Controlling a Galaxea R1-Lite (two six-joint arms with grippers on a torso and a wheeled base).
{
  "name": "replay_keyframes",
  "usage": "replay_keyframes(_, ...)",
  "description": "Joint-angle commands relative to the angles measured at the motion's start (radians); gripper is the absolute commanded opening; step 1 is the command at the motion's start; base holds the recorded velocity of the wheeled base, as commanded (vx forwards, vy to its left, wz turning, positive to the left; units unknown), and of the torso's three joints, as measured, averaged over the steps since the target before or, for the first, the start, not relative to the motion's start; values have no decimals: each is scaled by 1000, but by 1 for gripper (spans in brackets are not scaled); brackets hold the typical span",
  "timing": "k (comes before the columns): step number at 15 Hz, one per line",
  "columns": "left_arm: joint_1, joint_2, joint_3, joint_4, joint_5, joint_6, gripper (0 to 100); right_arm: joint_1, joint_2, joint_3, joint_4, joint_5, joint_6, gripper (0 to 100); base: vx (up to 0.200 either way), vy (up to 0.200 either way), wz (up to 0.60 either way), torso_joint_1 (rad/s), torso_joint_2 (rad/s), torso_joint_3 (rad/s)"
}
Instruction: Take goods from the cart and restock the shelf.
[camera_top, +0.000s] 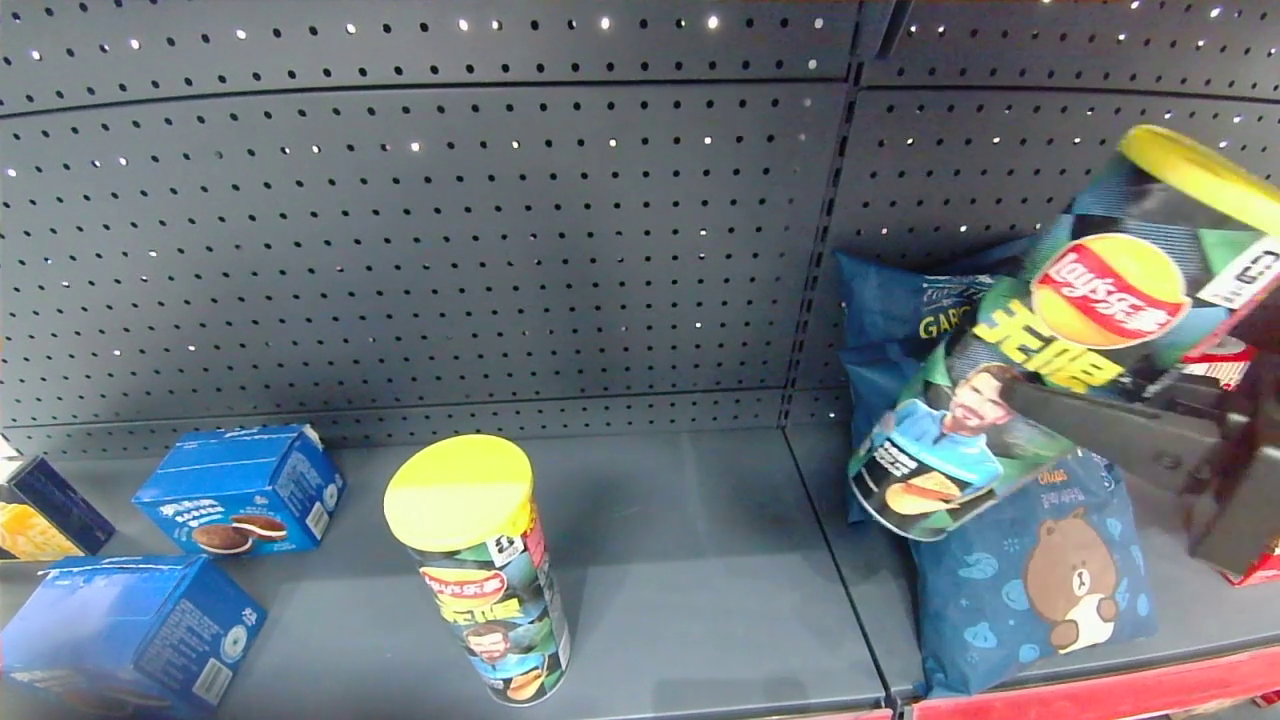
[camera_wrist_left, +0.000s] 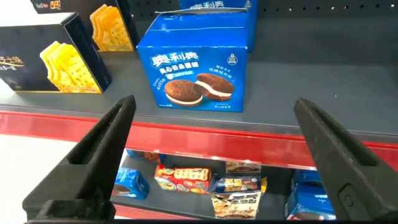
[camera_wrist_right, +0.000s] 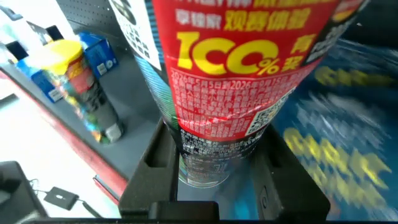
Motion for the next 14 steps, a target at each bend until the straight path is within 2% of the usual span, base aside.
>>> replay_keyframes(1,1,0,0,0,0,0,100,71,195,-85,-34,-51,2,0,0,0,0,0,0,0)
replay_keyframes(5,1,0,0,0,0,0,100,98,348,-154,-31,-195,2,0,0,0,0,0,0,0)
replay_keyframes(9,1,0,0,0,0,0,100,114,361,-165,-31,-206,2,0,0,0,0,0,0,0)
replay_keyframes(13,1,0,0,0,0,0,100,117,368,-163,-31,-204,3,0,0,0,600,0,1,1)
replay_keyframes(14,1,0,0,0,0,0,100,117,371,-163,-36,-206,3,0,0,0,0,0,0,0)
